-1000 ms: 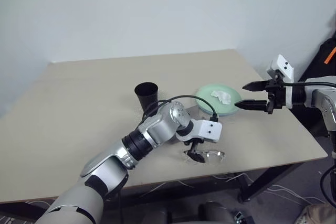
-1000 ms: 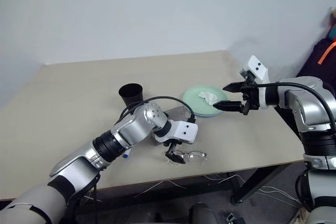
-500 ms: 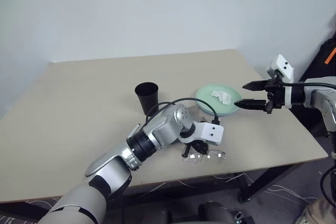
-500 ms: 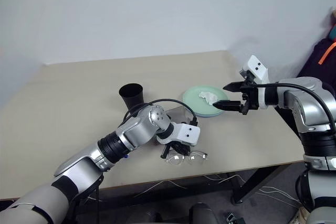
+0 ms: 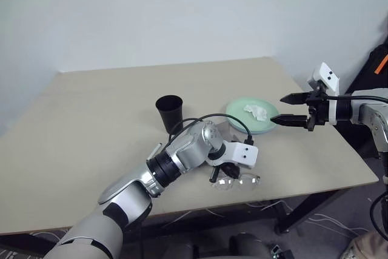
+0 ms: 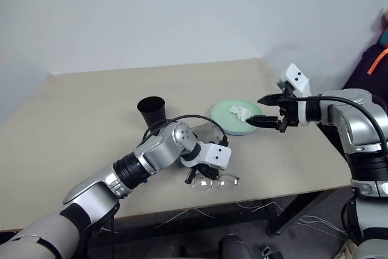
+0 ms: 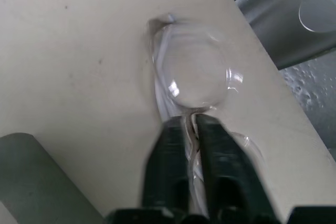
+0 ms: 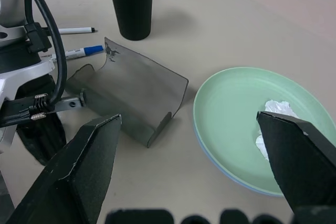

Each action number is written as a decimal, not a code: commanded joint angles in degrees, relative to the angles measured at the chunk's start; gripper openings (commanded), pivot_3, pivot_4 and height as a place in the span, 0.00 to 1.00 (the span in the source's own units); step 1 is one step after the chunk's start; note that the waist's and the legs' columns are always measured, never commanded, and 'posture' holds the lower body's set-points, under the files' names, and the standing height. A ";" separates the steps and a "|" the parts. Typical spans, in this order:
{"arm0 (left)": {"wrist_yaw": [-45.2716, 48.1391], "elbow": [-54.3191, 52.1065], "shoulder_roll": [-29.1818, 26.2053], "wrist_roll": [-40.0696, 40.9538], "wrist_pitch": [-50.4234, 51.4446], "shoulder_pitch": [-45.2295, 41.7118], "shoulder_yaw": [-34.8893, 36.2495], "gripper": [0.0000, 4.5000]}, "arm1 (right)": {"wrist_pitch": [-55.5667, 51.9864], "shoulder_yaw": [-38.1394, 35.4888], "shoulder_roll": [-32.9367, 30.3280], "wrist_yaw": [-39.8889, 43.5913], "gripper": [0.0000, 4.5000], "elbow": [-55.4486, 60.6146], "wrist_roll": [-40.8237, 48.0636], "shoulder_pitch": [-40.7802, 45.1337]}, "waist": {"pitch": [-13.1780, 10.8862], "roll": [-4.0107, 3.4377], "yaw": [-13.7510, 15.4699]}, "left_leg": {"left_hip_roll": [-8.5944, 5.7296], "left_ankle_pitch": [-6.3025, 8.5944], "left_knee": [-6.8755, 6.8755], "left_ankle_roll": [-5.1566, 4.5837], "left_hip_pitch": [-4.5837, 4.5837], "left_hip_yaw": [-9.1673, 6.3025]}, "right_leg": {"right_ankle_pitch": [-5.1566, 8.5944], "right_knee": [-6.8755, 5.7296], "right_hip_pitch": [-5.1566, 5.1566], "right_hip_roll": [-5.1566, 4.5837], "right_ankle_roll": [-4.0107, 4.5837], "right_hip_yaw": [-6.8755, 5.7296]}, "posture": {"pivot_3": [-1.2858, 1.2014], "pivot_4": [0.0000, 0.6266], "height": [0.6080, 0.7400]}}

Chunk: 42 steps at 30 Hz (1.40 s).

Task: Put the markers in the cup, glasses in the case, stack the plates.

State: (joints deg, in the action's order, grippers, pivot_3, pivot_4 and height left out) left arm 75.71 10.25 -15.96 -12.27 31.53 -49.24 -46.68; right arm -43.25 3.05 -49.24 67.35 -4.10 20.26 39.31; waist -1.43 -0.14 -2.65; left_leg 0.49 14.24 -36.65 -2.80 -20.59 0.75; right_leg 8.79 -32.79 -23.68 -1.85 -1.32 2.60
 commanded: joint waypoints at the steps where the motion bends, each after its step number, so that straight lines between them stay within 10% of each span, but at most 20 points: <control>1: 0.26 -0.34 0.00 -0.58 -0.17 -0.92 -0.15 0.01 | 0.90 -1.39 -0.36 -0.35 1.00 0.44 0.50 1.05 | 0.00 0.00 -0.01 | 0.00 0.00 0.00 0.00 0.00 0.00 | 0.00 0.00 0.00 0.00 0.00 0.00 | 0.52 0.00 0.94; 21: -0.80 5.57 -0.92 7.14 0.53 -9.96 14.39 0.01 | 2.53 -0.14 0.18 0.40 1.00 -2.01 -0.04 2.78 | 0.00 0.00 -0.06 | 0.00 0.00 0.03 -0.01 0.01 -0.01 | 0.00 -0.02 -0.02 0.02 0.00 -0.01 | 0.52 0.00 0.94; 42: -13.68 29.80 1.31 -1.56 -3.11 -13.03 14.16 0.01 | 3.92 1.44 1.39 0.97 1.00 -3.45 -0.23 4.79 | -0.01 0.01 0.26 | -0.05 0.07 0.01 -0.11 -0.13 -0.01 | -0.01 -0.02 -0.08 0.01 -0.03 0.04 | 0.52 0.00 0.94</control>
State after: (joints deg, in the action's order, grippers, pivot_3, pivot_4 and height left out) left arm 62.49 41.26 -14.63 -13.03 27.78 -61.91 -33.33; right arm -40.16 5.51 -47.77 68.11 -8.11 20.04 42.21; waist -1.44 -0.12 -2.39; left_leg 0.44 14.32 -36.65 -2.92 -20.71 0.74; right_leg 8.79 -32.81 -23.76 -1.84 -1.36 2.64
